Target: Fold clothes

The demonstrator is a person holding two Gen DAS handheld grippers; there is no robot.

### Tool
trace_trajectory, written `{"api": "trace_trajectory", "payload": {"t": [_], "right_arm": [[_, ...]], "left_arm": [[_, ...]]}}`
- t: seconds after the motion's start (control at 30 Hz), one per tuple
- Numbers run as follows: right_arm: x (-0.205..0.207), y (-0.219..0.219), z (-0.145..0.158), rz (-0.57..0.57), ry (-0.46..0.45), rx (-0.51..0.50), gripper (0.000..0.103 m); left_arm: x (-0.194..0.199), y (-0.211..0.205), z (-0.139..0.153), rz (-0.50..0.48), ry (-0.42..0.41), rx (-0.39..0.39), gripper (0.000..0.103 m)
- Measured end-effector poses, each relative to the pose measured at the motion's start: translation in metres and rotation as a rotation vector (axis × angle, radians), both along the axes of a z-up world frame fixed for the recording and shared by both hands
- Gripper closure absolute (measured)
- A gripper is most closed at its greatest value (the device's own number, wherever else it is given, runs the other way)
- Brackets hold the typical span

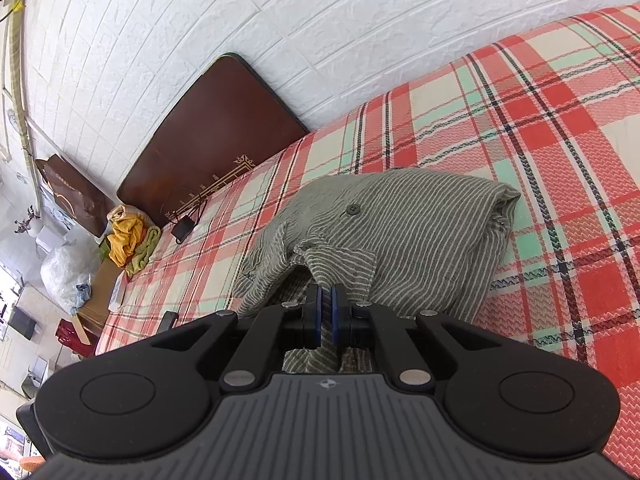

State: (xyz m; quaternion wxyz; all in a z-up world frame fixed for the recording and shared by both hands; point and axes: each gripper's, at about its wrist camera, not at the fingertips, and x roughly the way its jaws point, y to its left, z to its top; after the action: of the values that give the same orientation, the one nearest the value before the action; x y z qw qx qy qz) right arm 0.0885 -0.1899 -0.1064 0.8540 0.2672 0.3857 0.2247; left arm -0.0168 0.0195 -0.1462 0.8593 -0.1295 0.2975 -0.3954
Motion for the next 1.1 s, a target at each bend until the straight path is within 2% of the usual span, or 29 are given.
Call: {"api": "trace_trajectory", "payload": {"t": [0.43, 0.63, 0.8, 0.9, 0.93, 0.97, 1.0, 1.1], "right_arm": [[0.001, 0.001, -0.002, 0.011, 0.002, -0.003, 0.097], [0.002, 0.002, -0.003, 0.014, 0.008, -0.003, 0.097], [0.003, 0.002, -0.003, 0.010, 0.010, -0.001, 0.097], [0.003, 0.003, -0.002, 0.011, 0.007, -0.001, 0.097], [0.003, 0.003, -0.002, 0.012, 0.006, -0.001, 0.097], [0.003, 0.003, -0.002, 0.013, 0.005, -0.001, 0.097], [0.002, 0.004, -0.002, 0.013, 0.004, -0.001, 0.097], [0.003, 0.002, -0.002, 0.010, 0.007, 0.000, 0.097]], "left_arm": [[0.008, -0.011, -0.009, -0.030, 0.031, 0.027, 0.049], [0.006, -0.018, -0.016, -0.052, 0.044, 0.042, 0.054], [0.004, -0.025, -0.019, -0.090, 0.044, 0.062, 0.052], [-0.001, -0.032, -0.019, -0.089, 0.011, 0.104, 0.053], [-0.003, -0.034, -0.019, -0.085, 0.000, 0.115, 0.056], [-0.004, -0.036, -0.019, -0.081, -0.012, 0.127, 0.065], [-0.004, -0.036, -0.019, -0.077, -0.012, 0.129, 0.070], [-0.001, -0.028, -0.020, -0.067, 0.022, 0.104, 0.072]]}}
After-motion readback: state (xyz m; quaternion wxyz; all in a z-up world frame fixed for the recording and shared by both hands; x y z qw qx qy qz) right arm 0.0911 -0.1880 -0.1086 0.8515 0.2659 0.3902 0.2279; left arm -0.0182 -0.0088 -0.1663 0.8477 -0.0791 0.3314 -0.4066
